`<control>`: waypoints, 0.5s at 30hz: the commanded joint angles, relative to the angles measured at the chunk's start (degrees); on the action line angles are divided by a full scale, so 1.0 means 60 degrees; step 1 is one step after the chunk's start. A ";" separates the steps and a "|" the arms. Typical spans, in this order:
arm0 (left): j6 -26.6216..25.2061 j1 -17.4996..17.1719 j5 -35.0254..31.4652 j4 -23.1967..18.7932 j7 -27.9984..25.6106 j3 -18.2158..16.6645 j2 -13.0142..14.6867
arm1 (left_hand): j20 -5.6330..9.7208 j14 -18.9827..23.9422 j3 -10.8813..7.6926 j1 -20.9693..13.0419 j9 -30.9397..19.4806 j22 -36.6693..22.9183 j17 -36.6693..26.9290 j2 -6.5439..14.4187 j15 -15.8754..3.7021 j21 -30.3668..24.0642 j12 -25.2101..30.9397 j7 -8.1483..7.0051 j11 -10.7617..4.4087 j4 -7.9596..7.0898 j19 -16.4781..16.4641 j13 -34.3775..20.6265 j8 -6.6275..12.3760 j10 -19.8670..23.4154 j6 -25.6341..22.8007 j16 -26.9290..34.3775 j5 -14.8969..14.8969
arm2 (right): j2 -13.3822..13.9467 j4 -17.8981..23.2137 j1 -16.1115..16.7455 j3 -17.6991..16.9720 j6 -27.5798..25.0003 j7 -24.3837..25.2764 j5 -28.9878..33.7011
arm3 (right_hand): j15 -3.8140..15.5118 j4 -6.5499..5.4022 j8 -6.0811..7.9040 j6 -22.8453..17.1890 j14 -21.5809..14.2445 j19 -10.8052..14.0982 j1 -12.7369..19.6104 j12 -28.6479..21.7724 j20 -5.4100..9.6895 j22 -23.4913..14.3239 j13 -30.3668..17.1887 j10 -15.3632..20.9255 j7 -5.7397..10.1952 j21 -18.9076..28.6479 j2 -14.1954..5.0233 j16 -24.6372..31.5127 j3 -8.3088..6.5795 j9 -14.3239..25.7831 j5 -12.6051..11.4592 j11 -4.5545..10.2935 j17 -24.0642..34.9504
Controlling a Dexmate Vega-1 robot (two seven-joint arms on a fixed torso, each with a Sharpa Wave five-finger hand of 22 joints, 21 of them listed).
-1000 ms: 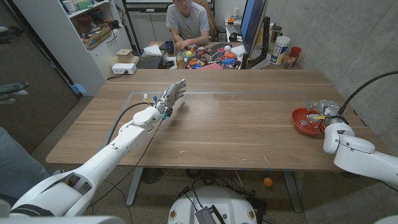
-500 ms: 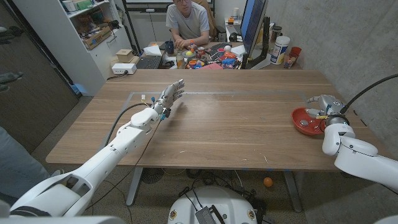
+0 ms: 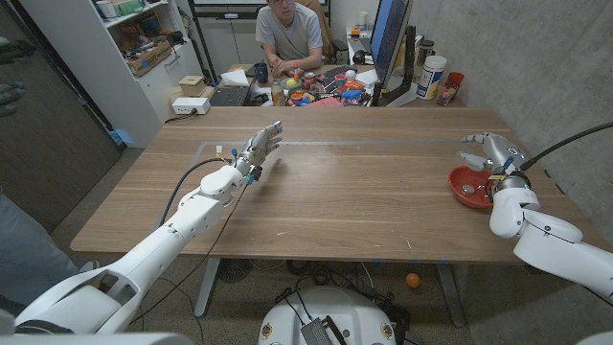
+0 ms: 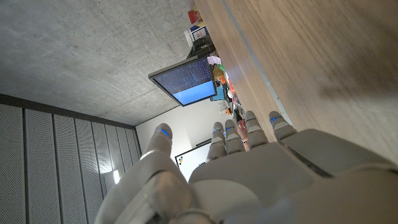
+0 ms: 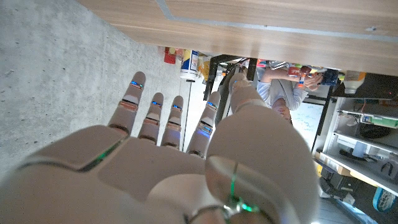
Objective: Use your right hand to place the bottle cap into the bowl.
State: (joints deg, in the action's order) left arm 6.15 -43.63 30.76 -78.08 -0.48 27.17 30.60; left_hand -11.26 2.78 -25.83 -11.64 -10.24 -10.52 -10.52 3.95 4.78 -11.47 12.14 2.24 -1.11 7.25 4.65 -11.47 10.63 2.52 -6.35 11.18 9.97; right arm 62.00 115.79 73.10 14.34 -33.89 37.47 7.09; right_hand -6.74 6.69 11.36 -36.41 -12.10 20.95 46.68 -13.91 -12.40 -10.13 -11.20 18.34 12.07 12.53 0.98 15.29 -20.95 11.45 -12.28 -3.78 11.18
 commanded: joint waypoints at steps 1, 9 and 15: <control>-0.0146 -0.0106 -0.0510 -0.0512 -0.0938 0.0150 -0.0220 | 0.0020 -0.0055 -0.0085 0.0003 -0.0031 -0.0042 -0.0033 0.0069 -0.0060 -0.0043 0.0049 -0.0042 -0.0029 -0.0007 0.0043 -0.0022 0.0034 0.0072 -0.0058 -0.0040 -0.0015 | -0.0613 -0.1232 -0.0182 -0.0515 0.3365 0.0112 -0.0037 | 0.0008 -0.0094 -0.0014 -0.0007 -0.0122 0.0139 -0.0209 -0.0013 -0.0011 -0.0024 0.0004 0.0133 -0.0044 0.0043 0.0019 0.0033 0.0043 -0.0007 0.0043 0.0000 0.0025; -0.0144 -0.0159 -0.0683 -0.0800 -0.1199 0.0116 -0.0202 | 0.0037 -0.0064 -0.0087 0.0003 -0.0031 -0.0042 -0.0032 0.0068 -0.0070 -0.0044 0.0048 -0.0038 -0.0025 -0.0005 0.0045 -0.0021 0.0040 0.0073 -0.0069 -0.0042 -0.0015 | -0.1101 -0.1710 -0.0539 -0.0601 0.4564 -0.0166 -0.0099 | 0.0066 -0.0208 -0.0015 -0.0041 -0.0235 0.0266 -0.0514 -0.0010 -0.0015 -0.0020 0.0008 0.0286 -0.0120 0.0042 0.0085 0.0043 0.0166 -0.0028 0.0071 -0.0036 0.0042; -0.0131 -0.0153 -0.0515 -0.0828 -0.0873 -0.0071 0.0086 | 0.0055 -0.0076 -0.0088 0.0004 -0.0031 -0.0041 -0.0031 0.0066 -0.0096 -0.0041 0.0054 -0.0017 -0.0004 -0.0004 0.0056 -0.0021 0.0042 0.0093 -0.0074 -0.0045 -0.0016 | -0.1779 -0.2034 -0.0881 -0.0562 0.5493 -0.0487 -0.0607 | 0.0168 -0.0317 0.0000 -0.0109 -0.0338 0.0377 -0.0793 -0.0023 -0.0007 -0.0017 0.0010 0.0467 -0.0216 0.0037 0.0112 0.0051 0.0267 -0.0038 0.0091 -0.0056 0.0057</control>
State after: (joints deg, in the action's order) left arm 5.44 -44.34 27.67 -81.60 -5.97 27.82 29.56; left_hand -11.06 2.48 -25.83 -11.64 -10.24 -10.52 -10.52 3.95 4.48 -11.47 12.14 2.24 -1.11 7.25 4.85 -11.47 10.63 2.52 -6.35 11.18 9.97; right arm 56.56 107.81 70.61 11.42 -12.63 37.23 6.75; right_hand -6.04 5.20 11.37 -36.95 -13.43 22.58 42.83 -13.90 -12.38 -10.13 -11.20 20.35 11.35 12.53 1.80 15.29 -19.45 11.18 -11.85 -4.03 11.34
